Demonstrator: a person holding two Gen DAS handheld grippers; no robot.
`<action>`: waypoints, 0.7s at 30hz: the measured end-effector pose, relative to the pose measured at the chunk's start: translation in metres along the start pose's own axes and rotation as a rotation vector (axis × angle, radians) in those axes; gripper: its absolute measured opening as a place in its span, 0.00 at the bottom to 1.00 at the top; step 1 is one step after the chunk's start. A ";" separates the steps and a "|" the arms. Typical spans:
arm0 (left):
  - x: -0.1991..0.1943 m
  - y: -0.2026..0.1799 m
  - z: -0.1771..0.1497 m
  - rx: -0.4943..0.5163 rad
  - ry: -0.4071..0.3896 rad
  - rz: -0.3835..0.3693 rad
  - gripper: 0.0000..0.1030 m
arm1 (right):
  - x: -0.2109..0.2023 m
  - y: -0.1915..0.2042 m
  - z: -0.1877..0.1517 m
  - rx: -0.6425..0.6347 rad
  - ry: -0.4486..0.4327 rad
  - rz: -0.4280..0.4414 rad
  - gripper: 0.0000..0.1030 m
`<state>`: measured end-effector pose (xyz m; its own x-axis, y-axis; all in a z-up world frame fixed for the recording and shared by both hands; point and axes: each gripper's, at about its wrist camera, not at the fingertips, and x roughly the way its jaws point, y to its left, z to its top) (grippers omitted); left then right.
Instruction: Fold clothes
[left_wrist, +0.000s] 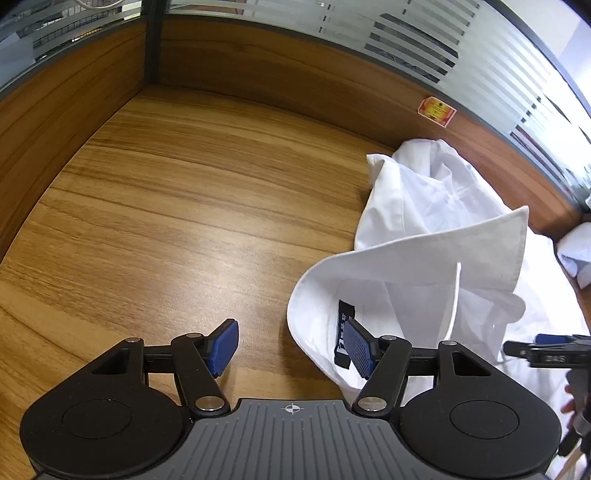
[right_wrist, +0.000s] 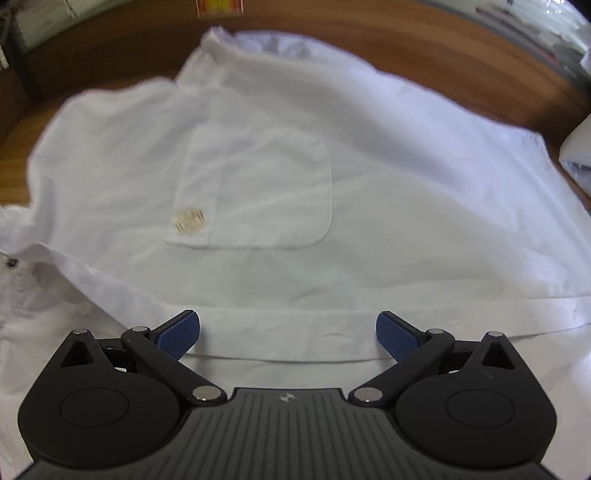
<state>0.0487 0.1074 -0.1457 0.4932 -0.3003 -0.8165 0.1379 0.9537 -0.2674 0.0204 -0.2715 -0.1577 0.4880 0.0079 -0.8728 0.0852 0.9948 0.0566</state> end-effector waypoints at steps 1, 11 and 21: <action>0.001 0.001 0.000 0.001 0.006 -0.004 0.64 | 0.002 0.000 -0.001 -0.002 0.001 0.001 1.00; 0.031 0.008 0.009 -0.041 0.108 -0.068 0.60 | 0.020 -0.004 -0.004 -0.014 0.021 0.003 1.00; 0.054 -0.007 0.010 -0.036 0.146 -0.084 0.13 | 0.024 0.000 0.006 0.021 0.070 -0.034 1.00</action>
<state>0.0827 0.0851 -0.1828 0.3512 -0.3806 -0.8555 0.1414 0.9247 -0.3534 0.0376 -0.2715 -0.1760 0.4230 -0.0178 -0.9060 0.1195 0.9922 0.0363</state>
